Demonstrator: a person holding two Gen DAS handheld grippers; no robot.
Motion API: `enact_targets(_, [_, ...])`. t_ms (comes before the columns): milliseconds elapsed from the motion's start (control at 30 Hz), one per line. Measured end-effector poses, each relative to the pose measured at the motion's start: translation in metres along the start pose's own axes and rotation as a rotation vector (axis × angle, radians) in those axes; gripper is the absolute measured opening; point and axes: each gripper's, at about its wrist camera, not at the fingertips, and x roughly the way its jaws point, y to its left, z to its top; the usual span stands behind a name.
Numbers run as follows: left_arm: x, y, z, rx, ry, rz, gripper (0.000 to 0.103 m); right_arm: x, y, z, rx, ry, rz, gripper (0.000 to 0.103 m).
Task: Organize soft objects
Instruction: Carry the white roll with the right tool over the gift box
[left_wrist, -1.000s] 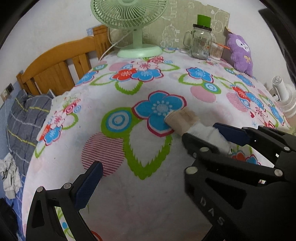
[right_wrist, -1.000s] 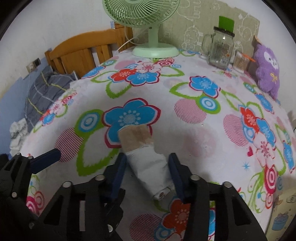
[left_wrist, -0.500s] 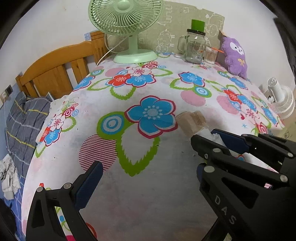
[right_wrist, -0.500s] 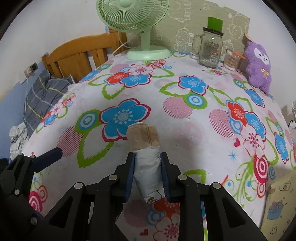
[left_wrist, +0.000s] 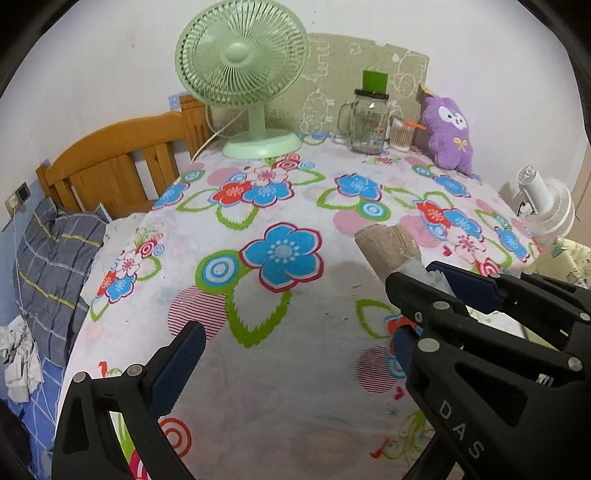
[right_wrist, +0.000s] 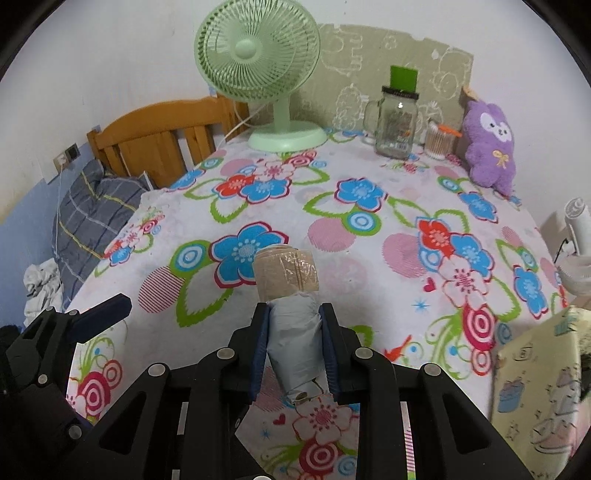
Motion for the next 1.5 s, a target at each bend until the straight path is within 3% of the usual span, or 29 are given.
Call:
enact_targets(767, [-0.073, -0.044, 0.006, 0.041, -0.135, 0.006, 0.102, -0.091, -0.026, -0.006, 0.013, -0.143, -0.039, 0.029])
enact_targets(1500, [-0.12, -0.107, 0.013, 0.068, -0.239, -0.064, 0.102, -0.163, -0.079, -0.018, 0.08, -0.255, -0.098, 0.029])
